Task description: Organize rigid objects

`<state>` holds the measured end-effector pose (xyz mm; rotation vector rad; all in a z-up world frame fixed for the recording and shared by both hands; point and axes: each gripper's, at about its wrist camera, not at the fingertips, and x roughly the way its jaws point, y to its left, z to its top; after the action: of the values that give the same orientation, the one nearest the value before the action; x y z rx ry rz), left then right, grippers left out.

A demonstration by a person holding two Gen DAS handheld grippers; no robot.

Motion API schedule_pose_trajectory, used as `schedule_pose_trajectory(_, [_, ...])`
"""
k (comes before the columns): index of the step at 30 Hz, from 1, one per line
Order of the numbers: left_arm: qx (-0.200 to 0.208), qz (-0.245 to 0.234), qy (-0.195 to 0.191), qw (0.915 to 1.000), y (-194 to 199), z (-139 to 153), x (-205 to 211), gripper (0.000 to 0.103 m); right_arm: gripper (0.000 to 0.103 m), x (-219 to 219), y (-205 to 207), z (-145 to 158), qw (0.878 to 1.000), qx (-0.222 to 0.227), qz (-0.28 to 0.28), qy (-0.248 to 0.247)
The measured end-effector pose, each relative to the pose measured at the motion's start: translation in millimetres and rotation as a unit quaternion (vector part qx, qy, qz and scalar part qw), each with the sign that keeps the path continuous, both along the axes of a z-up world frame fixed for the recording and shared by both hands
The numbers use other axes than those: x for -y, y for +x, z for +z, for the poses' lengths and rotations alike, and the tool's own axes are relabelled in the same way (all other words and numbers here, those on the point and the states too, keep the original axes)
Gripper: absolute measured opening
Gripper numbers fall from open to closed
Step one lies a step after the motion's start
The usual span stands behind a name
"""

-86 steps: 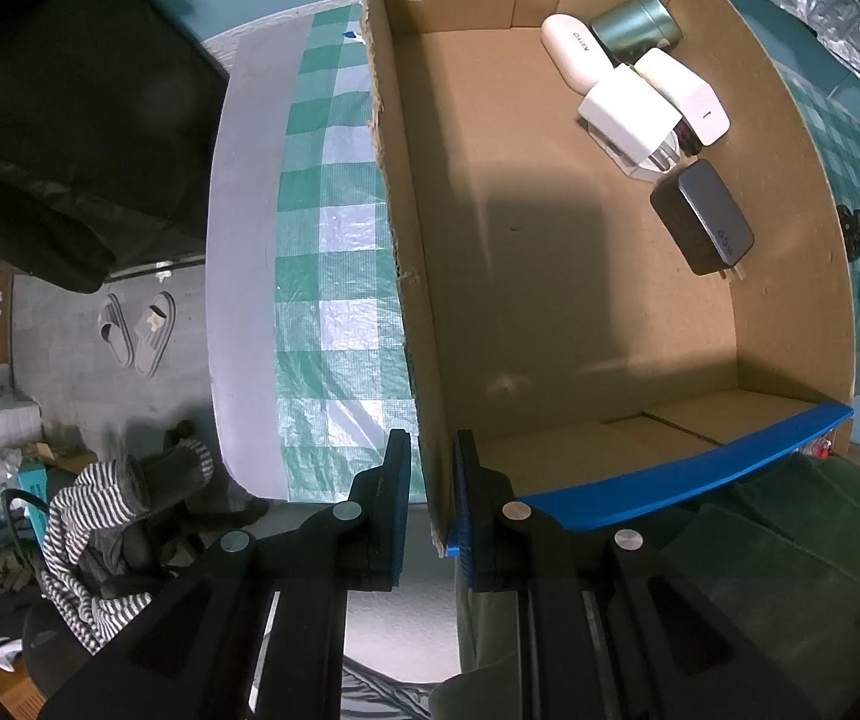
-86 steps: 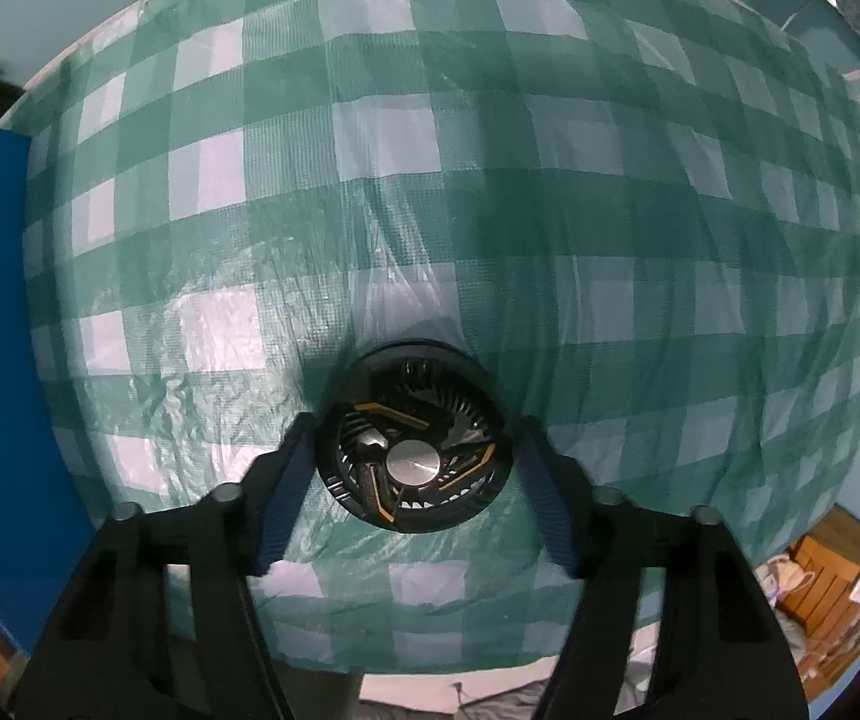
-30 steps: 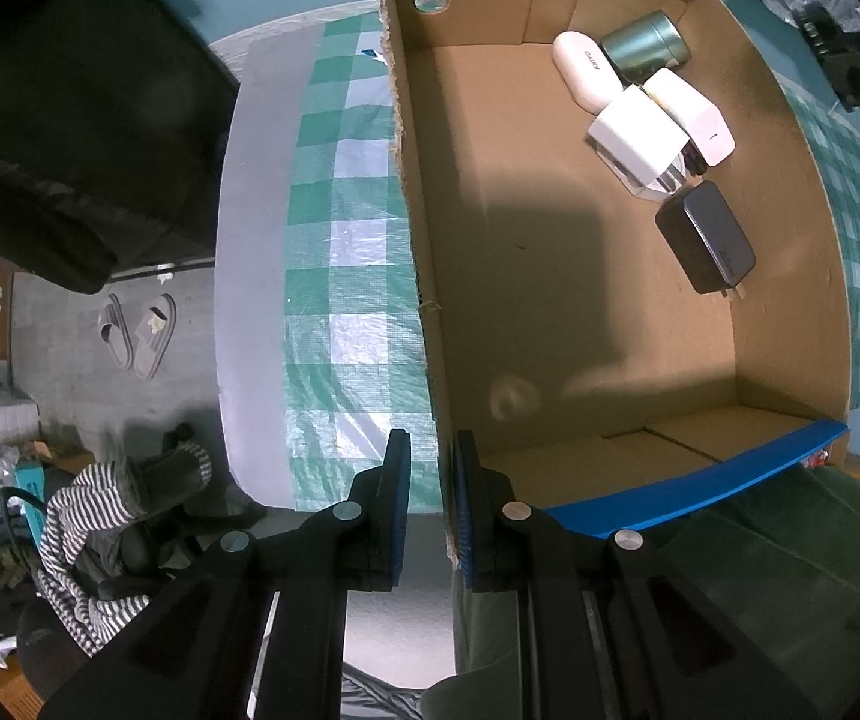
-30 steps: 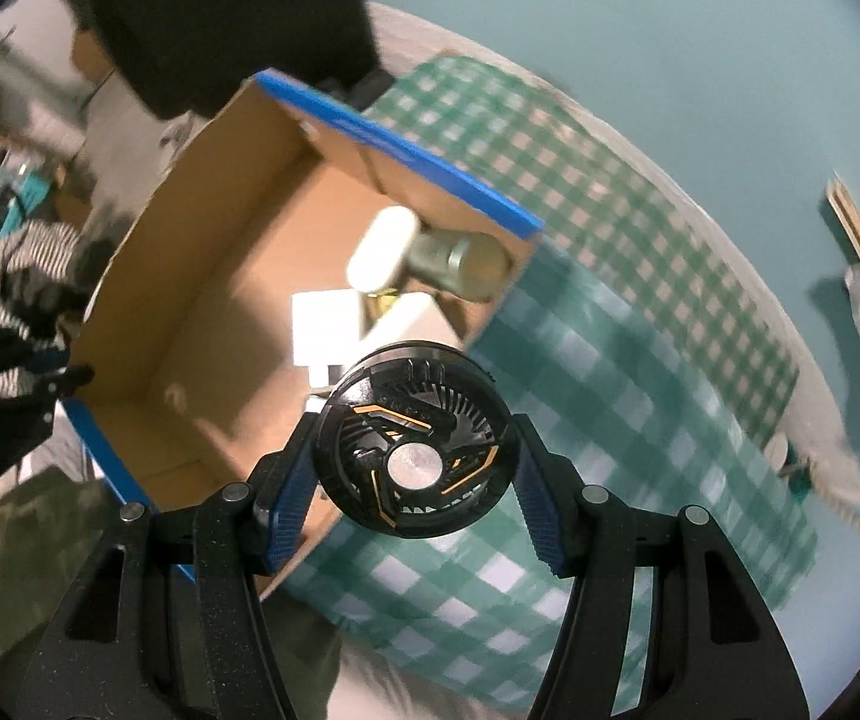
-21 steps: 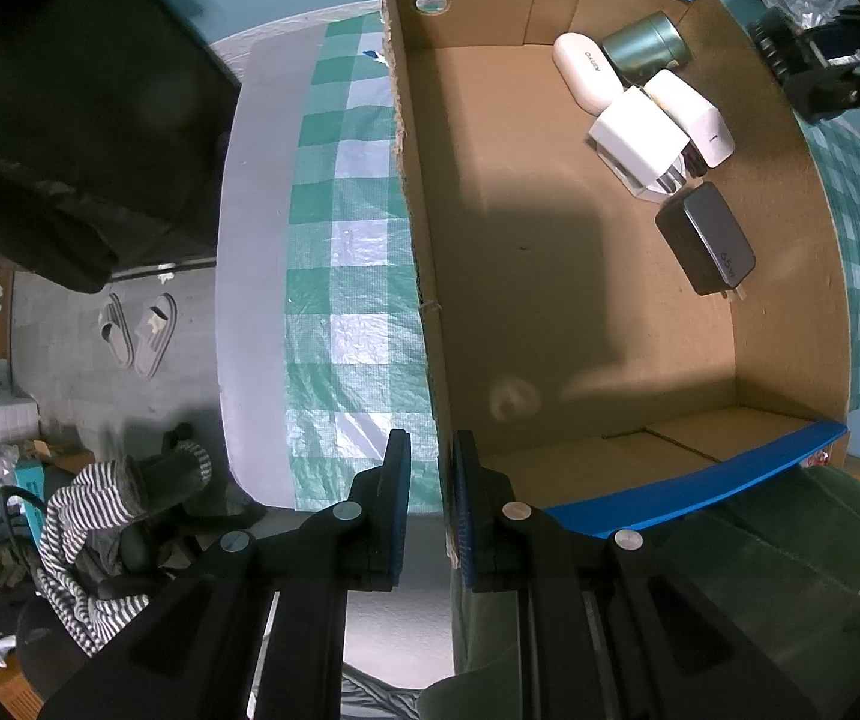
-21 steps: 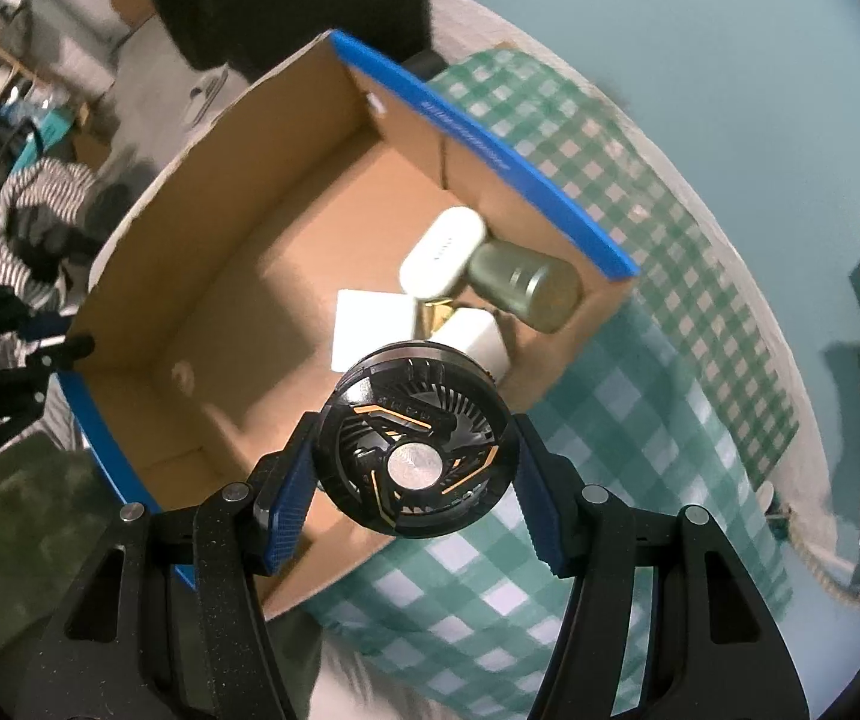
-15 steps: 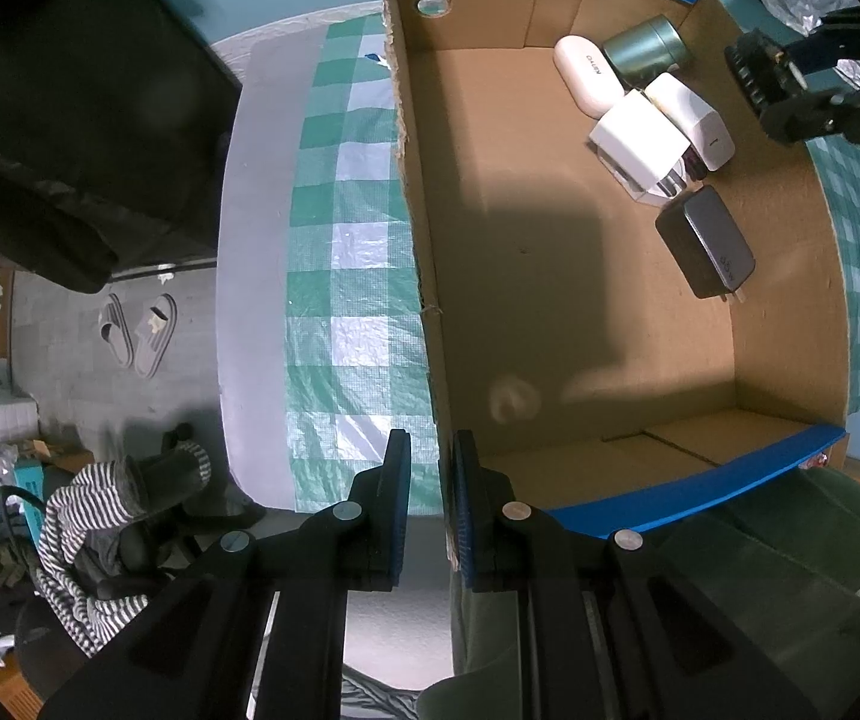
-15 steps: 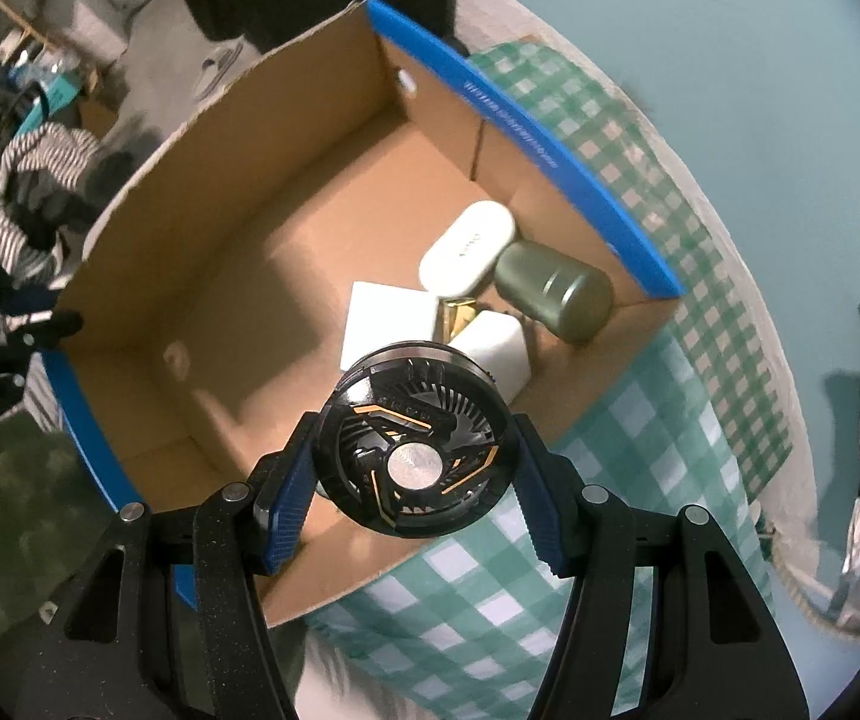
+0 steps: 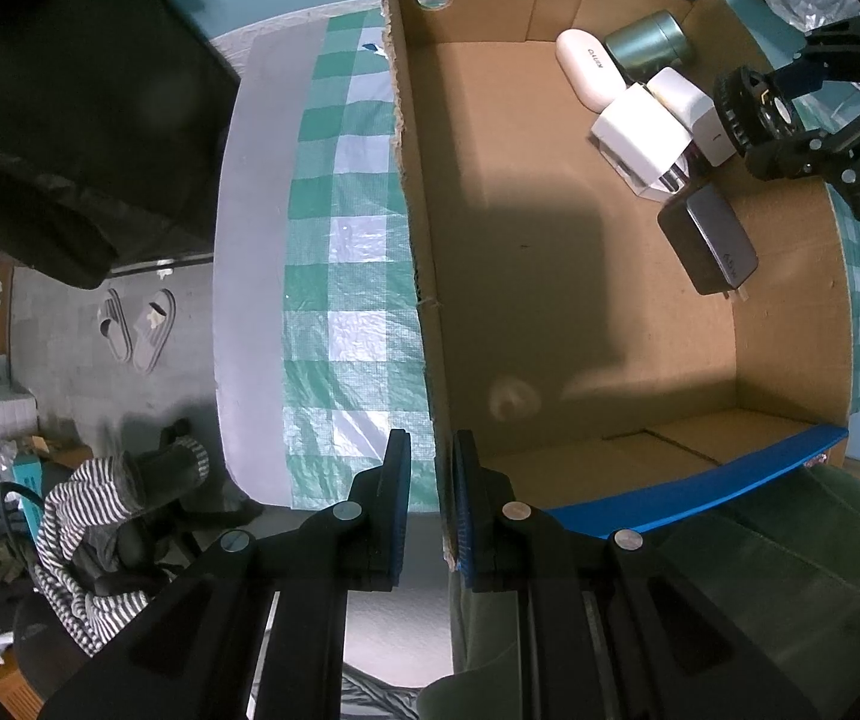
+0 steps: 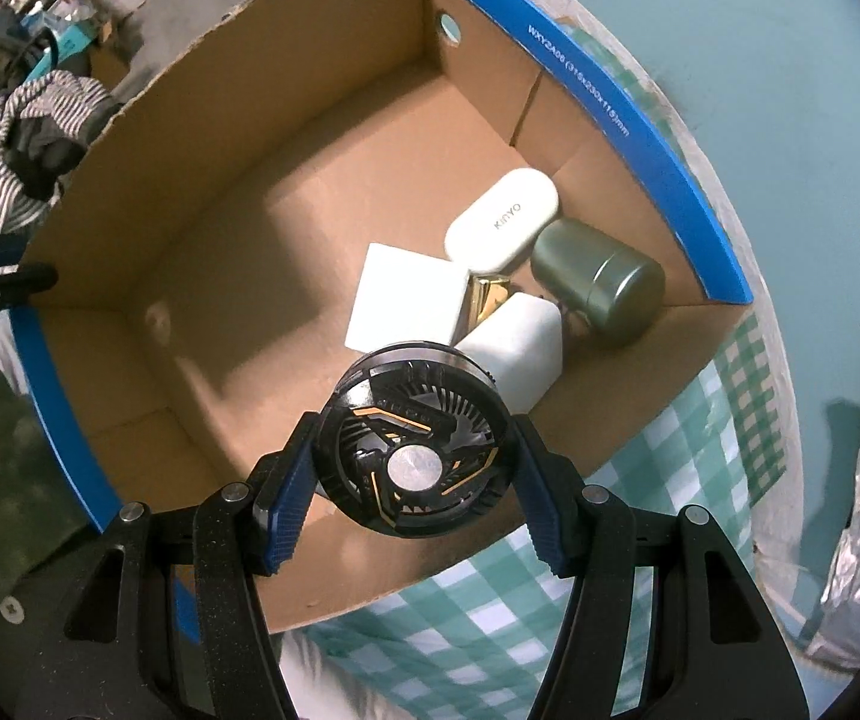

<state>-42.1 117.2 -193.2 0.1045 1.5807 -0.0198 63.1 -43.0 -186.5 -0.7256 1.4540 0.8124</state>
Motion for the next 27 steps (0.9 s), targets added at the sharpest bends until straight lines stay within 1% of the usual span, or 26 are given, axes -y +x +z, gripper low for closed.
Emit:
schedule_pose_trajectory(5, [0.0,0.0,0.001,1.0,0.0,-0.2,0.0,0.014,0.062,1.7,-0.2,-1.6,1.0,0.003,-0.004,-0.001])
schedule_pose_trajectory(13, [0.003,-0.003,0.001,1.0,1.3,2.3,1.2,0.014,0.063,13.0,5.6,10.6,0.999,0.008,-0.033,0.018])
schedule_pose_trajectory(19, [0.006,-0.01,0.003,0.9999,3.5,3.7,4.2,0.014,0.069,34.3,11.2,26.7,0.995,0.015,-0.092,0.039])
schedule_pose_trajectory(24, [0.009,-0.023,0.003,0.9997,5.0,7.1,11.5,0.014,0.069,58.2,10.3,45.6,0.985,0.023,-0.159,0.058])
schedule_pose_trajectory(27, [0.009,-0.033,0.009,0.9994,6.9,9.2,15.9,0.014,0.07,76.8,10.8,57.6,0.975,0.028,-0.207,0.072])
